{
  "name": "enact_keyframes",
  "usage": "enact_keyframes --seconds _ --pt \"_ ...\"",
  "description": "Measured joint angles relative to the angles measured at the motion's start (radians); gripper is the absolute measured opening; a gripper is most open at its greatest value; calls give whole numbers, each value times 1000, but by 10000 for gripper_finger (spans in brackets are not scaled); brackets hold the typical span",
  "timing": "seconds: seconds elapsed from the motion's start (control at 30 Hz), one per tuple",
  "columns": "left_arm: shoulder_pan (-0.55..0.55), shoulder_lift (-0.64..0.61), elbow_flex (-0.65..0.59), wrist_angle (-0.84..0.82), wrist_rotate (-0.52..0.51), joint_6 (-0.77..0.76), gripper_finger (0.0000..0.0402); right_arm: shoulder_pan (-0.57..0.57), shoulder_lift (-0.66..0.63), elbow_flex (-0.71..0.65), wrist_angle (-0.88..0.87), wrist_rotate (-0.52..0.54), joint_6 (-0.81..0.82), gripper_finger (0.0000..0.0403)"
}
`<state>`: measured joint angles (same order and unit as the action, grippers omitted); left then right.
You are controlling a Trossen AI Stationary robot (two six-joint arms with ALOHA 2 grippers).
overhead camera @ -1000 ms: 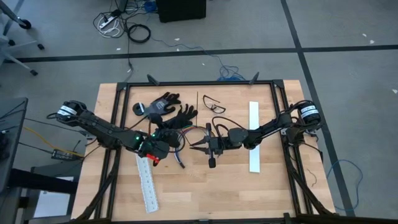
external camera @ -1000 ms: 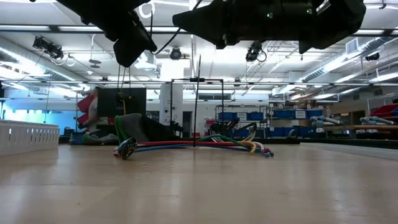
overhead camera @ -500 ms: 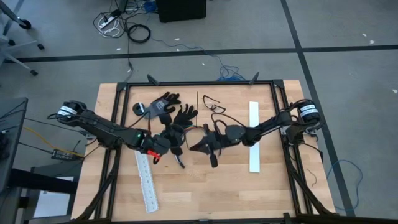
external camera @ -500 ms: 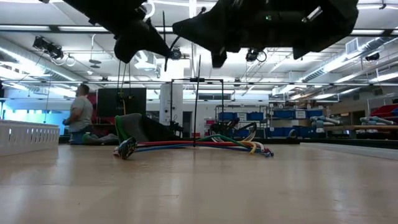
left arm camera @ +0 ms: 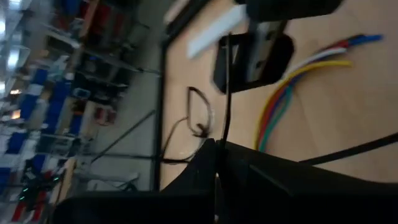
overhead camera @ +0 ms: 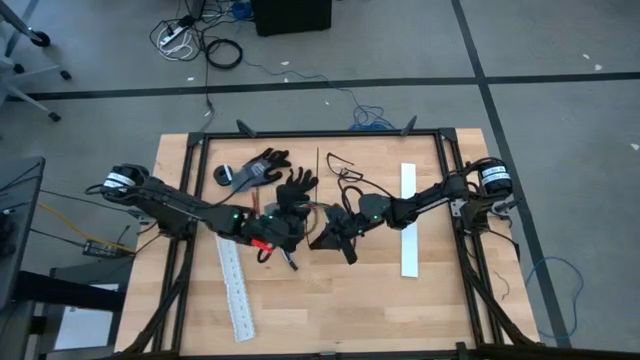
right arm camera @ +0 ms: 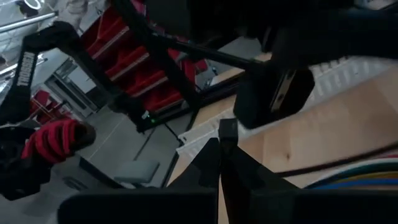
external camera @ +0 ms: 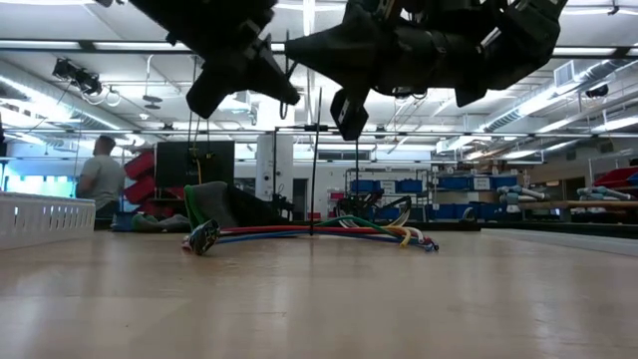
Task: Ziptie cables
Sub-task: Insert the black zip tie pointed tail end through the slot to form a loop
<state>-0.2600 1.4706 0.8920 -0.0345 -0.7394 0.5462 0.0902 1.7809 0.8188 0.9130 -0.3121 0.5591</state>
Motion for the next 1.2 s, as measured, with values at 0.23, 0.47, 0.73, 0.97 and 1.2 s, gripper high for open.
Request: enact_keyframes --seconds 0.23,0.47,0.73,0.97,1.2 --pt "26 112 198 -244 133 0 0 1 0 0 -43 20 15 0" --pt "63 157 237 -337 171 7 0 7 0 0 -74 64 17 0" --pt "75 252 253 -299 171 80 0 8 0 -1 -100 62 24 0" --pt "68 217 256 -303 134 76 0 8 0 -1 -104 65 15 0" --pt "34 204 258 -315 132 73 0 -1 0 -1 -94 65 15 0"
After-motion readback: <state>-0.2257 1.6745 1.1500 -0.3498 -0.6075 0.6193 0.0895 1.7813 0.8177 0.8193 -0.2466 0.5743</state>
